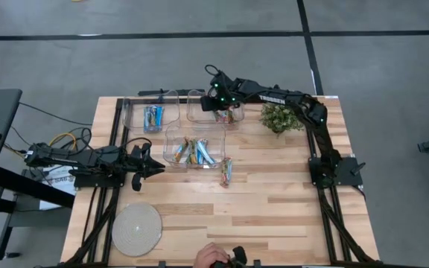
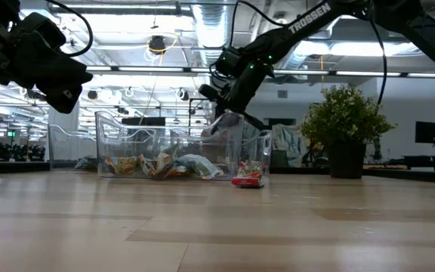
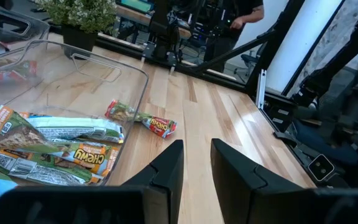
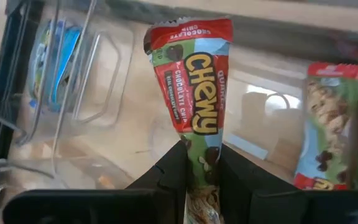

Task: Pick and place Granola Bars by type
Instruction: Put the red granola bar into the top right transparent bin

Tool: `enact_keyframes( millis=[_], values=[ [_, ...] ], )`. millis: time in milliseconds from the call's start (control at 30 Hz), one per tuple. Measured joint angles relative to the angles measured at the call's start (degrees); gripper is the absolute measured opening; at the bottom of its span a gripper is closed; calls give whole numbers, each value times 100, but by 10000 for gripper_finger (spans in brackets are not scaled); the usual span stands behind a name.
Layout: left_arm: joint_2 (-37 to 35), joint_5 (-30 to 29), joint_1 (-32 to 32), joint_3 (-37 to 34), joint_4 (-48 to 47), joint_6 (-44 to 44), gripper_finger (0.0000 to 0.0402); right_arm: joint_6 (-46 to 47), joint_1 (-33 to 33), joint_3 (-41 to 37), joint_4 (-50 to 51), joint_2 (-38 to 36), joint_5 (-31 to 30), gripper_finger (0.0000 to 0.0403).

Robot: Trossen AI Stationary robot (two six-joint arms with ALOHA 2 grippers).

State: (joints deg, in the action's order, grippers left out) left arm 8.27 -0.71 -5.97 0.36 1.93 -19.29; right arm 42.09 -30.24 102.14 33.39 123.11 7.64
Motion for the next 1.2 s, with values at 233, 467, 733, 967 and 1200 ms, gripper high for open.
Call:
enact_keyframes(
  millis=[233, 467, 733, 967, 1200],
  values=[
    [-2, 0, 1, 0, -2, 0, 73, 2, -181, -1, 4, 0, -22, 63],
    [-1, 2, -1, 1, -2, 0, 73, 192, -179, -74, 48, 0, -7, 63],
    [-1, 4, -1, 1, -2, 0, 73, 203, -216, -124, 46, 0, -24, 81],
    [-2, 4, 0, 0, -2, 0, 73, 201, -234, -124, 46, 0, -7, 113],
    [-2, 7, -1, 2, -2, 0, 73, -14, -234, -124, -103, -78, 11, 131]
  ],
)
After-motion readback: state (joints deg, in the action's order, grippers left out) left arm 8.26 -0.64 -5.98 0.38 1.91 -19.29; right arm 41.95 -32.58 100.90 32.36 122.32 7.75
